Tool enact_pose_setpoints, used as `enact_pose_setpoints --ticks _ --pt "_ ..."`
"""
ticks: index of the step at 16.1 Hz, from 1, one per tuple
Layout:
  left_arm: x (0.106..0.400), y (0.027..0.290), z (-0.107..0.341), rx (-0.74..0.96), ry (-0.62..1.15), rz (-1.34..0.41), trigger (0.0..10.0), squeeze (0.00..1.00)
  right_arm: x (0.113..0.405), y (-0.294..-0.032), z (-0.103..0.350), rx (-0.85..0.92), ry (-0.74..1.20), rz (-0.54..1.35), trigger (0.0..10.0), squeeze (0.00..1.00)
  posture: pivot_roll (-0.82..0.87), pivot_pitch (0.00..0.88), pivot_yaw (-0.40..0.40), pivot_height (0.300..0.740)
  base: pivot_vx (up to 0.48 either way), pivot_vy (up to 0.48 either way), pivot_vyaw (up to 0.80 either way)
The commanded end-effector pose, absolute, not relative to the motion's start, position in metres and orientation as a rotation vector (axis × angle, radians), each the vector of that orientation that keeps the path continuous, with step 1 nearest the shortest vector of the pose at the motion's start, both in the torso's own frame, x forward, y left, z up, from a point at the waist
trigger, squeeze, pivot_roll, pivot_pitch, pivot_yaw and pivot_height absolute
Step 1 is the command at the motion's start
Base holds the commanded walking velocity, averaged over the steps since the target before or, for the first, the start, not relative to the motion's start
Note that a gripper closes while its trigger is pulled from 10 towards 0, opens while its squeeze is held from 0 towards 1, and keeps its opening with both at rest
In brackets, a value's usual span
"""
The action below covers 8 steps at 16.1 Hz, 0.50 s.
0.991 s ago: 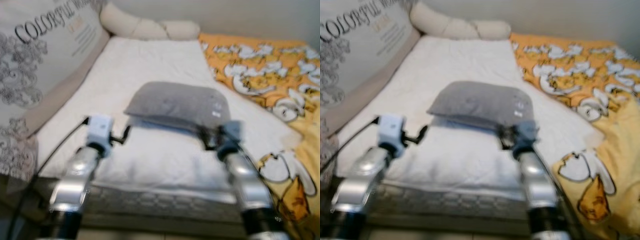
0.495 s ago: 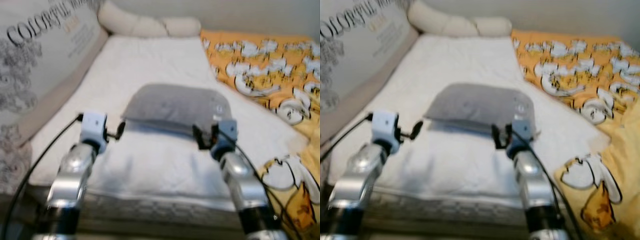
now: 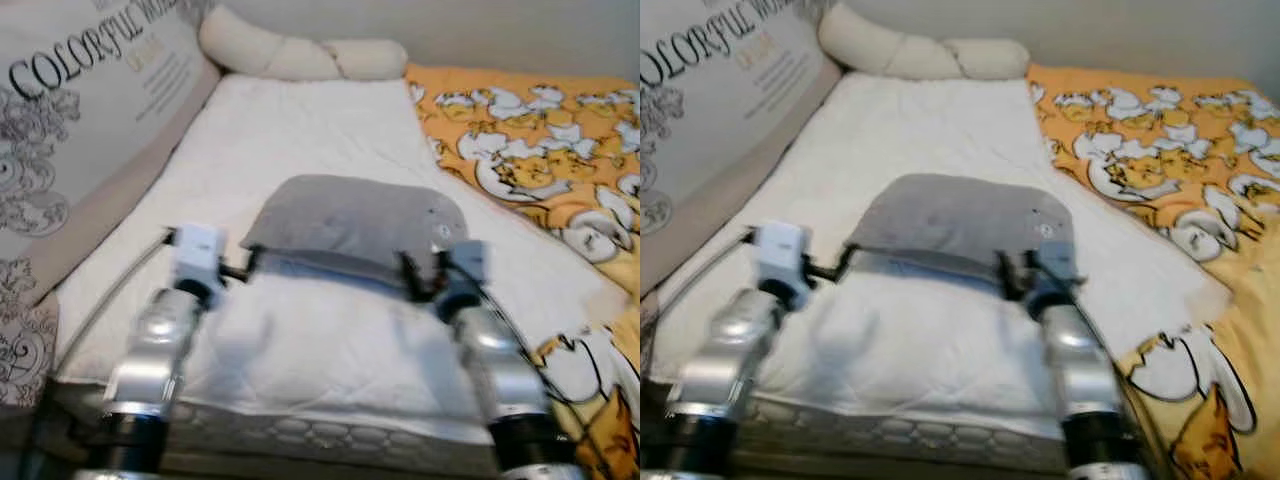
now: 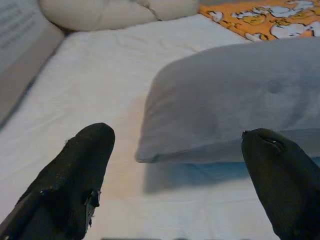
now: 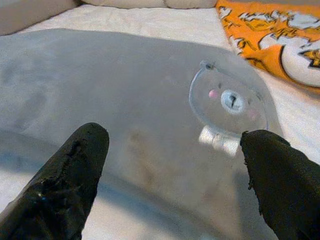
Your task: Clean up the room
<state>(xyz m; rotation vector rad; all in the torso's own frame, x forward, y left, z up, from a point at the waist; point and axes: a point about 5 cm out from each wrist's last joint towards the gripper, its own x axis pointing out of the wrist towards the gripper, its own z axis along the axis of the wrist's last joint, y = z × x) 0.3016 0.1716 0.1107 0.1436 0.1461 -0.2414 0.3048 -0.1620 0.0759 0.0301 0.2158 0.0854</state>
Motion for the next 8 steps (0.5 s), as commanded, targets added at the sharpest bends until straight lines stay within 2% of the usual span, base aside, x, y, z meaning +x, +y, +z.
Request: enact_pose_setpoints --ticks 1,8 --pt "0.3015 0.1800 0.1138 0.158 0.137 -0.218 10.0 0.00 0.3072 -0.1526 0.0791 0.044 0.201 0.109 10.0 0.00 0.11 0.000 -0.010 0.740 0.300 0.000 0.00" --pt "0.3031 0.1804 0.1135 0.165 0.141 -0.218 10.0 0.00 0.3082 -0.1532 0.0777 0.026 0.208 0.112 10.0 0.00 0.11 0.000 -0.009 0.740 0.298 0.000 0.00"
